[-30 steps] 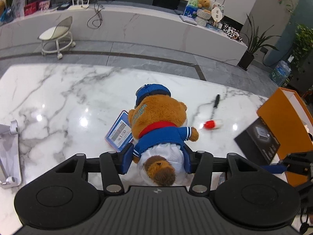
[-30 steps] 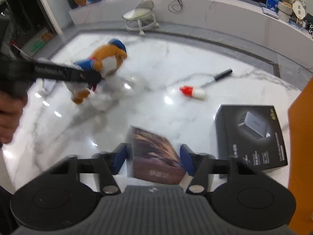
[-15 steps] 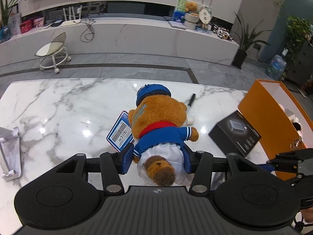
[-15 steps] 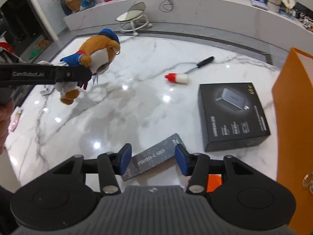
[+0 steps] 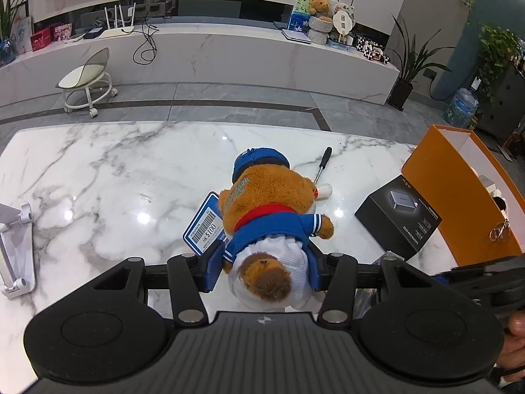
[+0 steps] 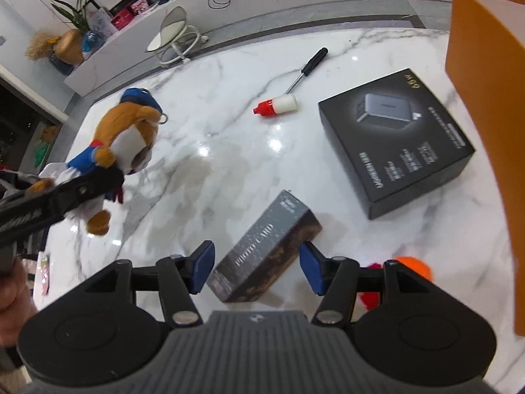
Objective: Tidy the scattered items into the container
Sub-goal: 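Lift the PHOTO CARD box off the table with the right tool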
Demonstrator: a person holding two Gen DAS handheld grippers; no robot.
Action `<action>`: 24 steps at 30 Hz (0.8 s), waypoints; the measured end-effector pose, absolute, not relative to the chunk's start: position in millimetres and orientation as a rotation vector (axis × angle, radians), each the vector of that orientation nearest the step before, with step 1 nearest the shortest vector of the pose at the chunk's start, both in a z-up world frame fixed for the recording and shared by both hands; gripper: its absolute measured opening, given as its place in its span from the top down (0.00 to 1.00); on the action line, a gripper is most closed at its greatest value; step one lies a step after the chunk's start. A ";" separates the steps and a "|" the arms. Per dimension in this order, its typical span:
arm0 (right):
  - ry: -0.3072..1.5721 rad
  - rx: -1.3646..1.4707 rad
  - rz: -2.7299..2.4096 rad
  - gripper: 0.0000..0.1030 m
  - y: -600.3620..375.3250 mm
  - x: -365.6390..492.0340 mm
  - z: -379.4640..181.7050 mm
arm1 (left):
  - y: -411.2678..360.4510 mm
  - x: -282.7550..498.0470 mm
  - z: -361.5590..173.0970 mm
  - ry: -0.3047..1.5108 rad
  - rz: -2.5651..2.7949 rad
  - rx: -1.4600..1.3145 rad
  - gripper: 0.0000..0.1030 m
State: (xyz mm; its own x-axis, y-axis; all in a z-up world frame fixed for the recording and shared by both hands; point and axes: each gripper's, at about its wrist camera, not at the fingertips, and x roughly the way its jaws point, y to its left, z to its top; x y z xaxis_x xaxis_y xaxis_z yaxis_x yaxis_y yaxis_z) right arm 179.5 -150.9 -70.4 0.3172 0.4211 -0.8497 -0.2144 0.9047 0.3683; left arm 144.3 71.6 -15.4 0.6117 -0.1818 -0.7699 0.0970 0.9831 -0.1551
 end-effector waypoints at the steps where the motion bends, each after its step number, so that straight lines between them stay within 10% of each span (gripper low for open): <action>1: 1.178 0.184 0.416 0.41 -146.3 179.7 -72.8 | 71.9 143.5 -15.8 0.900 -0.159 -0.093 0.44; 16: 1.134 0.004 0.424 0.76 -126.3 176.3 -74.2 | 75.2 127.1 -14.1 0.893 -0.125 -0.041 0.44; 24: 1.065 -0.030 0.458 0.76 -134.7 170.6 -56.1 | 61.3 121.8 -2.9 0.867 -0.130 -0.026 0.44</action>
